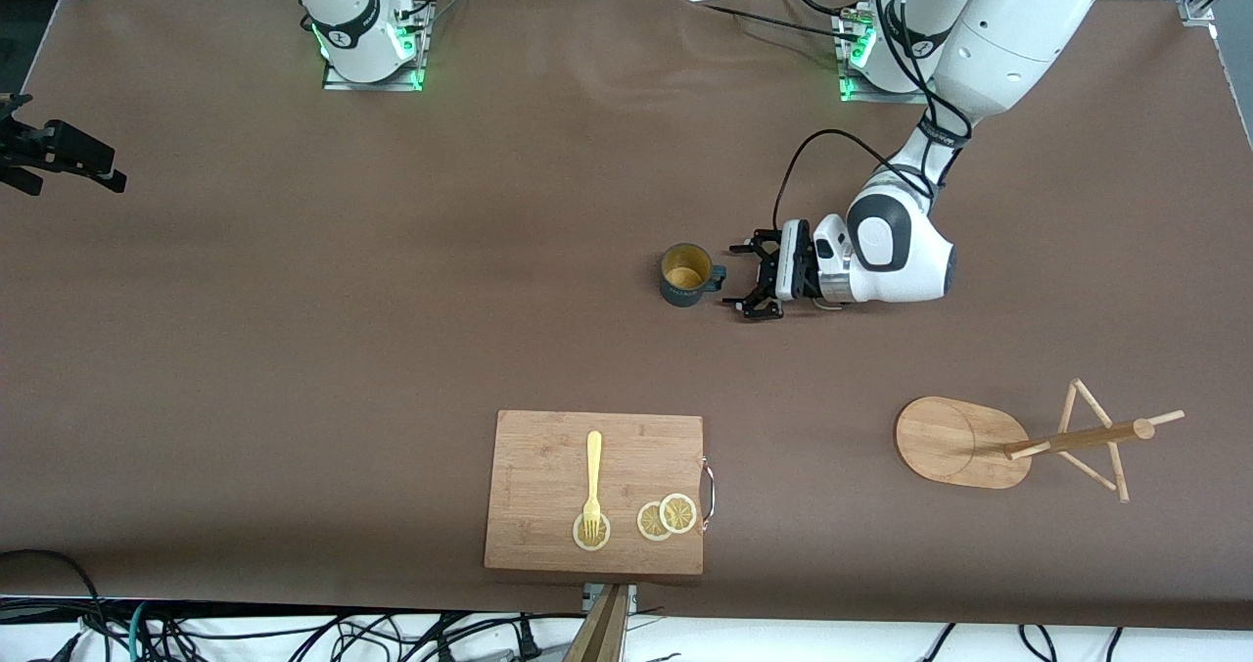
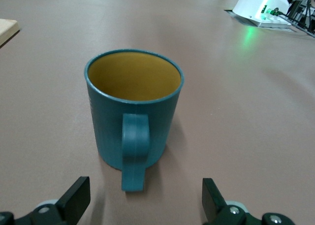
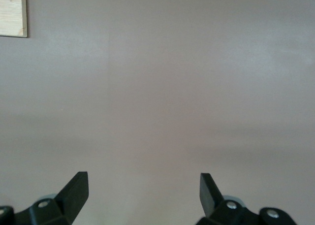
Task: Pass cup and hang on rack
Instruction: 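Reach the left gripper to the mug handle and grasp it, then lift the mug by the handle with the left gripper toward the rack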
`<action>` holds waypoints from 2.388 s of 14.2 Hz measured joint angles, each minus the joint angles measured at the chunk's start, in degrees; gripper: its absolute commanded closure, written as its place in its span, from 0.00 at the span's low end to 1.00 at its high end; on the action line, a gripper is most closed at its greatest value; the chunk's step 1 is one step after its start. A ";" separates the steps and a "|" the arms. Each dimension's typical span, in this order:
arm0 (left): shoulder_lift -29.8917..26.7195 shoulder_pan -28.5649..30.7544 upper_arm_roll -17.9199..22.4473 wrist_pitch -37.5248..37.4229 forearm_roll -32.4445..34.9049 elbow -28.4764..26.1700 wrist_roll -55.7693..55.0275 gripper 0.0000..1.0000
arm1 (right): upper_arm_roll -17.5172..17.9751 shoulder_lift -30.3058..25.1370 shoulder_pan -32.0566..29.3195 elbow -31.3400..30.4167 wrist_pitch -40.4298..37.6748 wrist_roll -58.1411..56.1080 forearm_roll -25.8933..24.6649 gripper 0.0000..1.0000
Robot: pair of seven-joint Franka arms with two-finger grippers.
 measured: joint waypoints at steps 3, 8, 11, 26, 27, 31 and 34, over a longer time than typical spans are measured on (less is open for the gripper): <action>0.45 -0.58 -0.55 0.77 -2.24 0.02 0.00 0.00 | 0.61 0.03 0.17 0.03 -0.08 0.02 0.01 0.00; 1.00 -1.30 -0.71 0.89 -3.65 0.03 0.00 0.00 | 1.80 0.04 0.22 0.28 -0.08 0.12 0.01 0.00; 1.11 -1.69 -0.87 0.89 -4.49 0.01 0.00 0.19 | 1.82 0.06 0.22 0.29 -0.08 0.12 0.01 0.00; 1.32 -1.08 -0.61 0.88 -4.68 0.29 0.56 1.00 | 1.93 0.14 0.23 0.30 -0.19 0.12 0.01 0.00; 1.32 -0.71 -0.50 0.75 -4.82 0.41 0.09 1.00 | 1.94 0.14 0.25 0.31 -0.19 0.12 0.01 0.00; -0.43 1.76 2.10 -8.11 -4.91 2.00 -10.62 1.00 | 1.99 0.14 0.40 0.33 -0.19 0.12 0.01 0.00; -4.11 4.36 5.65 -18.10 -4.90 2.51 -24.66 1.00 | 2.00 0.14 0.42 0.33 -0.19 0.12 0.02 0.00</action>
